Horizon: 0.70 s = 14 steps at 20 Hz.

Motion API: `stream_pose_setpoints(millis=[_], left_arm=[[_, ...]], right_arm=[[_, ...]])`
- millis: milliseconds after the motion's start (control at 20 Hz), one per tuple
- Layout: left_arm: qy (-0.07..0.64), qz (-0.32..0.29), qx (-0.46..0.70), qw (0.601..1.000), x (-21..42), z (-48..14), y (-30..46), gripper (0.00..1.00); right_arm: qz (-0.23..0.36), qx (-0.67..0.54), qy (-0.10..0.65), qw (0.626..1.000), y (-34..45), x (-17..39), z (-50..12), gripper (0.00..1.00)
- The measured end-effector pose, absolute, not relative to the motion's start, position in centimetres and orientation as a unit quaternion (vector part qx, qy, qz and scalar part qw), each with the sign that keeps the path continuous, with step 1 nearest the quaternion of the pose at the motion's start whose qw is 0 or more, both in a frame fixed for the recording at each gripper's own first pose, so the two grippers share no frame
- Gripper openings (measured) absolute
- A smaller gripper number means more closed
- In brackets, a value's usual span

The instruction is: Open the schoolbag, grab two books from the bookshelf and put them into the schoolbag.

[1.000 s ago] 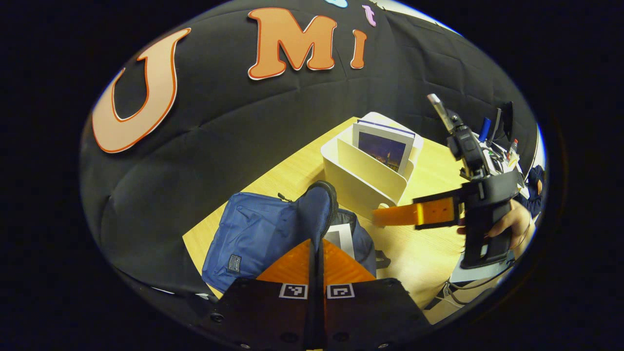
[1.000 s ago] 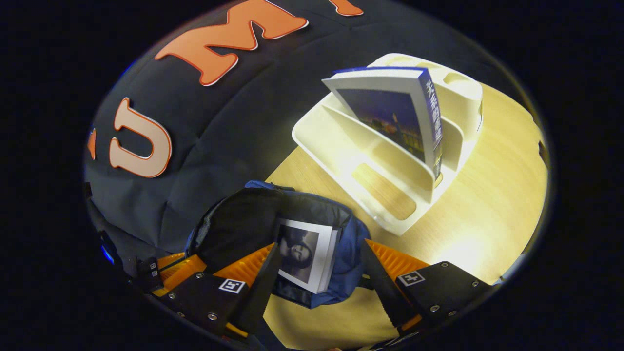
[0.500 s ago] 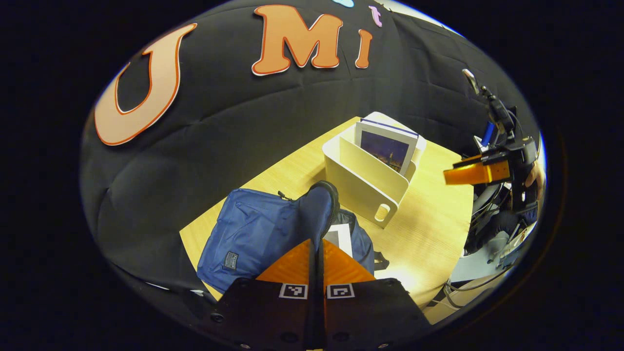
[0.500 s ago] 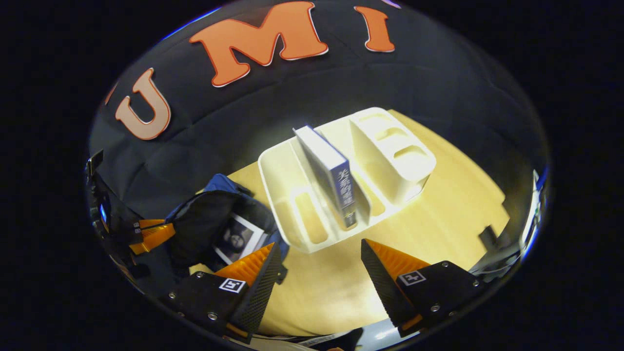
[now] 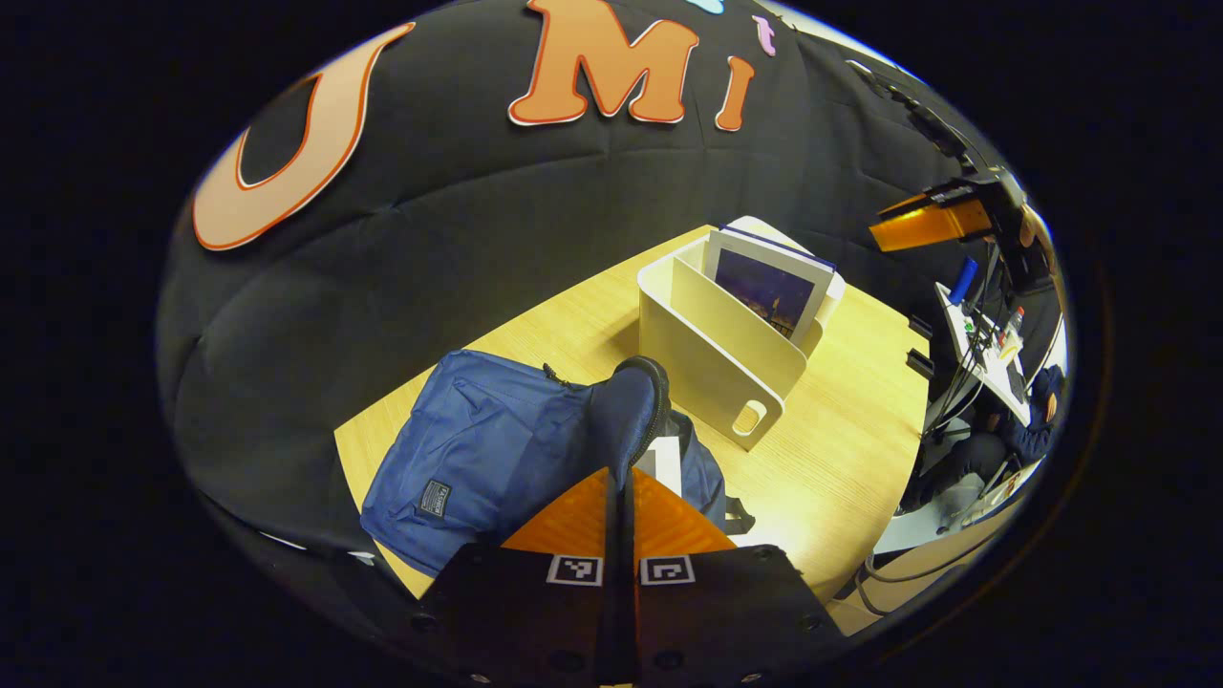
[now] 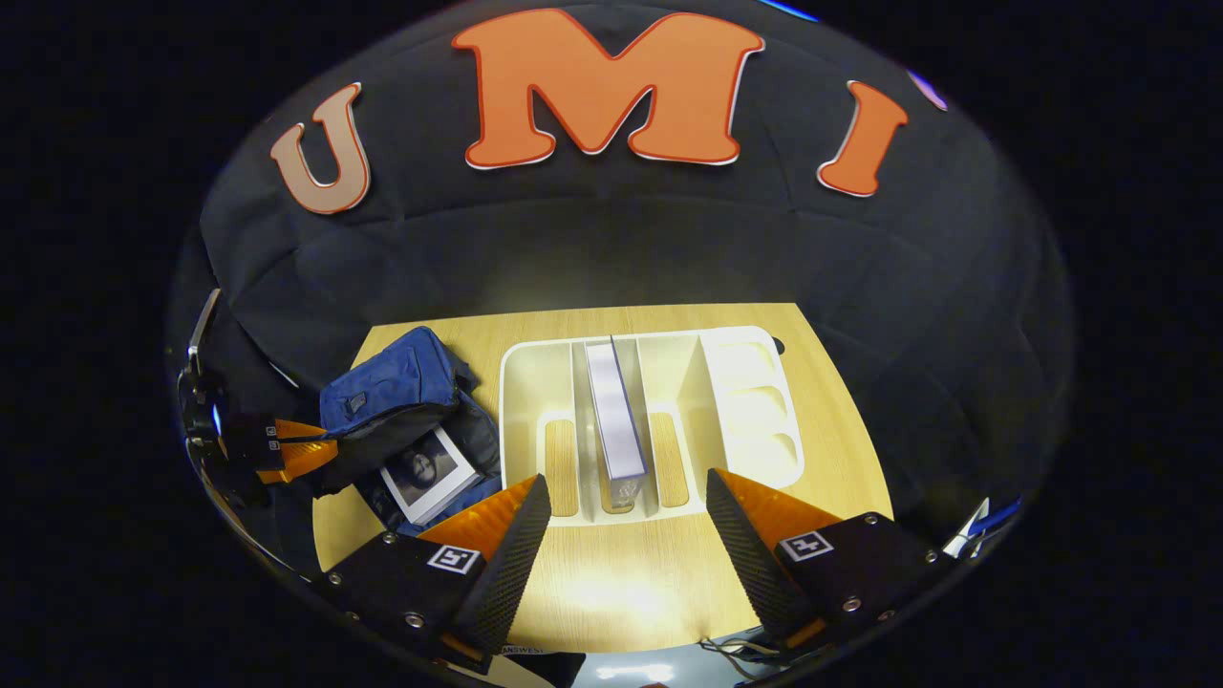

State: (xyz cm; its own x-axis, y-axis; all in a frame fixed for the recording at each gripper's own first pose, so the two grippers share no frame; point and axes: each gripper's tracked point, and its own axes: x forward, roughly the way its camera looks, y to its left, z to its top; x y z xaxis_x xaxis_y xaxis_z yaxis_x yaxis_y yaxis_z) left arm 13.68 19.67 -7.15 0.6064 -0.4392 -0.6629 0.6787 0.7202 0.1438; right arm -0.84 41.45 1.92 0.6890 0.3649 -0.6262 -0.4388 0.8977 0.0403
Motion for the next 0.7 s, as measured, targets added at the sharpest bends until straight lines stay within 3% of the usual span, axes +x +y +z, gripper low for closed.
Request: stream_pose_setpoints(millis=[500,550,600,700], left_arm=[[0.332,-0.319,0.185,0.868,13.8,-8.4,19.9,0.0],[0.333,-0.318,0.186,0.868,13.8,-8.4,20.0,0.07],[0.333,-0.316,0.186,0.869,13.9,-8.3,20.2,0.0],[0.33,-0.308,0.185,0.873,14.2,-8.2,20.5,0.0]], right_arm=[[0.233,-0.119,0.421,0.869,47.5,7.5,-3.9,0.98],[0.232,-0.122,0.43,0.864,47.7,7.8,-4.4,0.98],[0.23,-0.127,0.435,0.861,47.9,8.2,-5.0,0.99],[0.226,-0.146,0.446,0.854,47.7,8.5,-5.9,0.98]])
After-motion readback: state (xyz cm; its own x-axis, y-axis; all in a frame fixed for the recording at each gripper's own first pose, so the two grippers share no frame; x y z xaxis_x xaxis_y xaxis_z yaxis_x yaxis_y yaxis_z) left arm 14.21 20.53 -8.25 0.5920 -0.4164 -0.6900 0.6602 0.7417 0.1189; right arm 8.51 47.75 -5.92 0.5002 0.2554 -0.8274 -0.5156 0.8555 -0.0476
